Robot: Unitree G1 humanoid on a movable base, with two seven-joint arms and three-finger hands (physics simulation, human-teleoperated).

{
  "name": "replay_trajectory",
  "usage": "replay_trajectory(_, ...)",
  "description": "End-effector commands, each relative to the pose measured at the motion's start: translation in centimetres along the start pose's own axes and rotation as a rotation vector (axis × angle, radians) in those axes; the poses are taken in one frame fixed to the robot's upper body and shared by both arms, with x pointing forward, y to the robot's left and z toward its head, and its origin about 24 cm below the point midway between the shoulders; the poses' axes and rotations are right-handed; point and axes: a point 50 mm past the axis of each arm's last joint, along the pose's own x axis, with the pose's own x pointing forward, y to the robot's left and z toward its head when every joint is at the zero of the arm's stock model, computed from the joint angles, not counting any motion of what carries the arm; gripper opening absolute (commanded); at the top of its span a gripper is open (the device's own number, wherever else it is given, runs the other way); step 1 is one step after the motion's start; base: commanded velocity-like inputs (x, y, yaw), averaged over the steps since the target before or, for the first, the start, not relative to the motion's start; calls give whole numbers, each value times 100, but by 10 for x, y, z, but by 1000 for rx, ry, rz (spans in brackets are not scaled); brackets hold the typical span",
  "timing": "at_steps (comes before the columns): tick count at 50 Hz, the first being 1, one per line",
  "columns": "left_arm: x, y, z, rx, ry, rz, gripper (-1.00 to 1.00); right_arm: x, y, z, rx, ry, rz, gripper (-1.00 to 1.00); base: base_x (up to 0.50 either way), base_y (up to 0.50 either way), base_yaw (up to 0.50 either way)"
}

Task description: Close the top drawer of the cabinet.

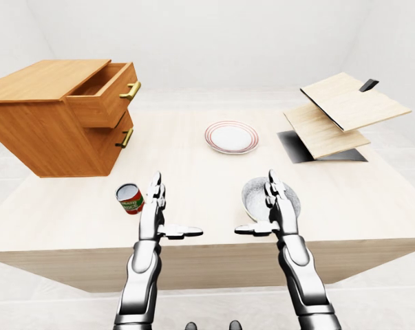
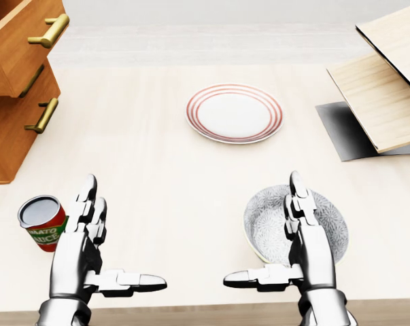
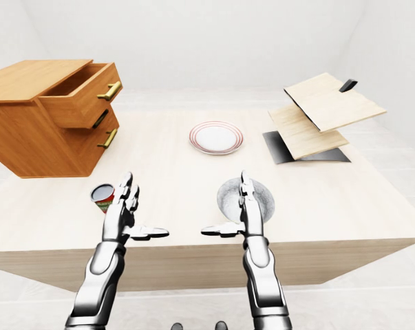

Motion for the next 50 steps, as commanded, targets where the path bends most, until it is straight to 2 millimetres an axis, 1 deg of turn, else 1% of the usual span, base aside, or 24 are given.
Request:
replay_trajectory(1,6,11,-4,55,33,17,100,3,-7,-2,13,24,27,100,0,0,0)
replay_trajectory(4,5,9,-3,61,28,5,100,2,-11,-1,9,27,13,100,0,0,0)
replay_trajectory(6,5,11,-1,54,23,28,100,2,-13,4,64,29,17,100,0,0,0)
replay_trajectory(8,4,13,3,49,30,27,100,1,-18,11,31,14,-52,100,0,0,0)
replay_trajectory(9,2,12,5,79,29,11,100,1,-14,15,44,-3,3,100,0,0,0)
replay_trajectory(12,-2,9,17,79,0,-6,100,-2,-13,26,15,-50,9,100,0,0,0)
replay_trajectory(13,-2,9,29,49,-50,2,100,-4,-14,35,10,-87,9,100,0,0,0)
replay_trajectory(16,-1,9,42,27,-109,0,100,-4,-17,47,0,-139,7,100,0,0,0)
replay_trajectory(19,-1,9,58,13,-178,-1,100,-8,-18,67,-25,-223,9,100,0,0,0)
replay_trajectory(20,-2,8,70,-1,-228,-4,100,-12,-18,81,-32,-286,12,100,0,0,0)
replay_trajectory(22,-4,7,75,0,-251,-8,100,-14,-17,89,-43,-321,18,100,0,0,0)
replay_trajectory(24,-10,1,90,-48,-323,-60,100,-17,-19,101,-33,-376,27,100,0,0,0)
replay_trajectory(26,-9,2,93,-23,-333,-45,100,-17,-21,103,-41,-386,12,100,0,0,0)
replay_trajectory(27,-10,3,102,-33,-372,-39,100,-20,-20,112,-47,-425,18,100,0,0,0)
replay_trajectory(28,-11,3,104,-34,-384,-37,100,-21,-20,113,-55,-430,19,100,0,0,0)
replay_trajectory(30,-12,1,112,-23,-420,-50,100,-27,-23,132,-55,-522,11,100,0,0,0)
replay_trajectory(34,-12,5,130,-64,-504,-11,100,-29,-25,148,-63,-596,11,100,0,0,0)
replay_trajectory(35,-15,4,137,-91,-539,-24,100,-34,-23,162,-62,-667,19,100,0,0,0)
replay_trajectory(38,-17,4,140,-81,-550,-22,100,-38,-19,175,-92,-732,60,100,0,0,0)
replay_trajectory(39,-19,4,143,-82,-565,-23,100,-41,-19,185,-92,-784,53,100,0,0,0)
replay_trajectory(41,-20,5,148,-87,-590,-13,100,-44,-20,196,-104,-840,50,100,0,0,0)
replay_trajectory(44,-24,6,156,-91,-628,-10,100,-48,-23,204,-107,-886,38,100,0,0,0)
replay_trajectory(45,-26,6,163,-94,-665,-9,100,-49,-25,206,-116,-896,32,100,0,0,0)
replay_trajectory(50,-30,5,173,-95,-713,-7,100,-53,-28,213,-129,-935,23,100,0,0,0)
